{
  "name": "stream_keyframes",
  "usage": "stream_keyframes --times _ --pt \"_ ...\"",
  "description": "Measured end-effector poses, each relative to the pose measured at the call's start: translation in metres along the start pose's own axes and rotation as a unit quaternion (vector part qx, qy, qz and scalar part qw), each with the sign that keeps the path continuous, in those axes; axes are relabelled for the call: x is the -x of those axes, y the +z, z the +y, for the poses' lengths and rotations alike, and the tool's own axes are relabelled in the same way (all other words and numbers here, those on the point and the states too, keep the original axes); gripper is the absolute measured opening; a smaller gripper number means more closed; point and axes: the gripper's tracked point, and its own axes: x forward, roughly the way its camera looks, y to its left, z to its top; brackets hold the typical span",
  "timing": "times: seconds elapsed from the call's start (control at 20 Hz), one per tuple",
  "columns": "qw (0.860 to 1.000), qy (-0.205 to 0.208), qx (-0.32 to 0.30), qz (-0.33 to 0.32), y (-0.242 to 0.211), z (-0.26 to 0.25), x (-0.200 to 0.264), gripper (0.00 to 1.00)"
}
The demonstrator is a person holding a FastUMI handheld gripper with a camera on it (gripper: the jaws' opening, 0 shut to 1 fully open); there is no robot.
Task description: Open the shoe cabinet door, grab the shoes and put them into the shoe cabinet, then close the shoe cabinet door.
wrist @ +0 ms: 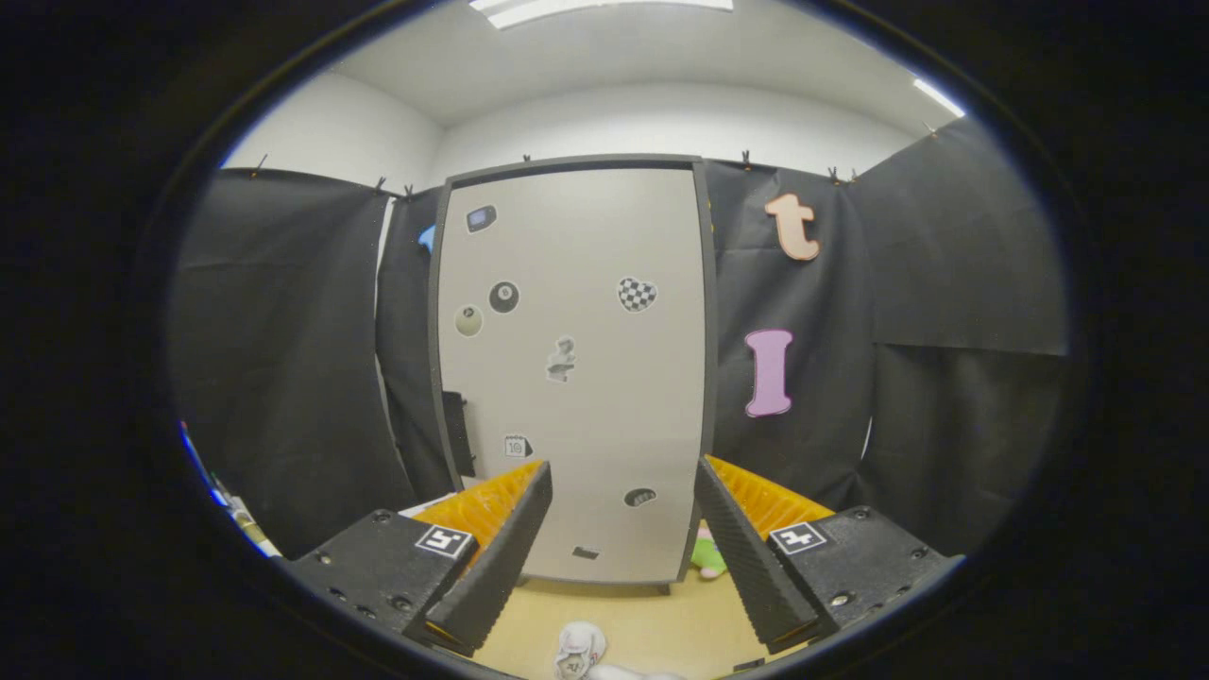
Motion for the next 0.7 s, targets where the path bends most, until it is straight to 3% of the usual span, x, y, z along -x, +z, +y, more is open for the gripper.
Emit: stream_keyframes --times 0.25,0.7 --pt "1.0 0.01 0.008 0.0 -0.009 0.026 -0.02 0.99" --pt "0.997 0.071 0.018 -0.012 -0.027 0.151 -0.099 0.99"
